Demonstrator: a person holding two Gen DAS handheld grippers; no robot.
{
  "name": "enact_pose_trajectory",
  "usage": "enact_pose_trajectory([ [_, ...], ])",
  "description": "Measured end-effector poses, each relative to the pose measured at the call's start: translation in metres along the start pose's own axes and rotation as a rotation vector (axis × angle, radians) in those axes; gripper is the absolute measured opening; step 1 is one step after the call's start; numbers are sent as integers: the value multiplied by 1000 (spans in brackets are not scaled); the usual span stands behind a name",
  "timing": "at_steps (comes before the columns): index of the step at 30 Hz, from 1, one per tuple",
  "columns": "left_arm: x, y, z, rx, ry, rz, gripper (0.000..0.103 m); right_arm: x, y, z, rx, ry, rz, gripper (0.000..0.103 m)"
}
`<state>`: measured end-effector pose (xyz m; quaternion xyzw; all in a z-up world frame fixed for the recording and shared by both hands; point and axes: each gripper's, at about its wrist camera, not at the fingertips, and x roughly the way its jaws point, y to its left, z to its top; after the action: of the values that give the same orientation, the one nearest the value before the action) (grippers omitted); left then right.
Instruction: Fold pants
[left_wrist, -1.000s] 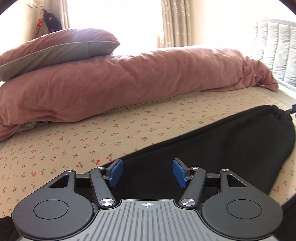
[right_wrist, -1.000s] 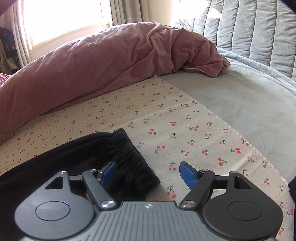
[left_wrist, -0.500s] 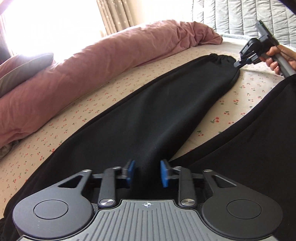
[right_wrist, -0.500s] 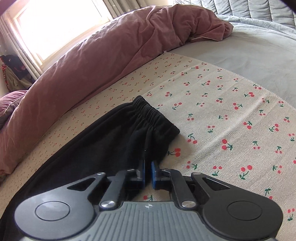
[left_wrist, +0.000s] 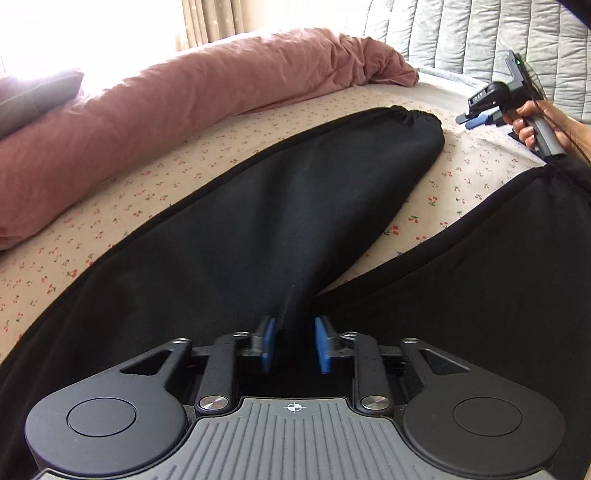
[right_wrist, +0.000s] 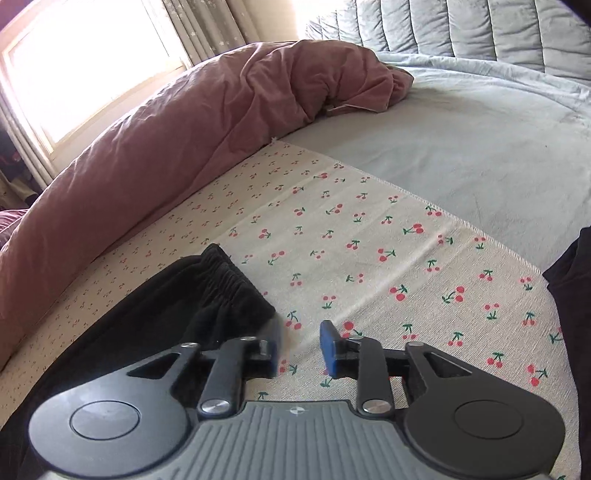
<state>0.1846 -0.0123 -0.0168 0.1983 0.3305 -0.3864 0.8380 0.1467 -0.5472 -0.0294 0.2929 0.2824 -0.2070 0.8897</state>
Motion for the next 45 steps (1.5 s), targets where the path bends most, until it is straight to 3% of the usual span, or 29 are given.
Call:
enact_pose_trajectory([
  [1,-4,1,1,-20,-35,4,63,2,0,-1,8,3,23,54],
  [2,-7,1,1,-31,-67,7,68,5,3,-2,13,11,49,55],
  [6,-4,1,11,-42,-93,2,69,29,26,-8,31,42,119,55],
  [9,6,-1,14,-50,-102,-9,69,43,40,-14,40,11,103,52],
  [10,11,-2,14,-56,-103,-10,69,46,46,-14,12,18,73,25],
  [11,15,-3,14,-65,-102,-7,69,47,51,-14,-8,30,53,6],
  [15,9,-2,18,-108,-167,-35,69,23,54,-9,-96,-39,0,4],
  [17,10,-1,18,-137,-174,-80,69,29,45,-6,-87,-2,-37,3],
  [20,33,-11,13,-113,-70,-119,69,39,37,-12,-77,26,-49,2],
  [22,41,-23,7,-35,-54,-78,69,34,40,-13,-87,13,-51,9],
  [24,36,-26,10,-30,-56,-66,69,24,45,-13,-103,-30,-81,42],
  [25,30,-24,12,-43,-69,-77,69,17,50,-13,-126,-66,-100,47],
  [30,19,-14,27,-79,-152,-100,69,0,79,-10,-244,-145,-88,50],
  [35,54,-12,42,-142,-148,-156,69,26,125,-32,-354,2,22,49],
  [38,72,-19,34,-160,-105,-190,67,60,144,-48,-442,81,-42,49],
  [40,70,-29,25,-96,-130,-156,67,71,150,-48,-488,41,-72,50],
  [45,64,-30,19,-92,-139,-170,66,102,148,-18,-413,40,-109,52],
])
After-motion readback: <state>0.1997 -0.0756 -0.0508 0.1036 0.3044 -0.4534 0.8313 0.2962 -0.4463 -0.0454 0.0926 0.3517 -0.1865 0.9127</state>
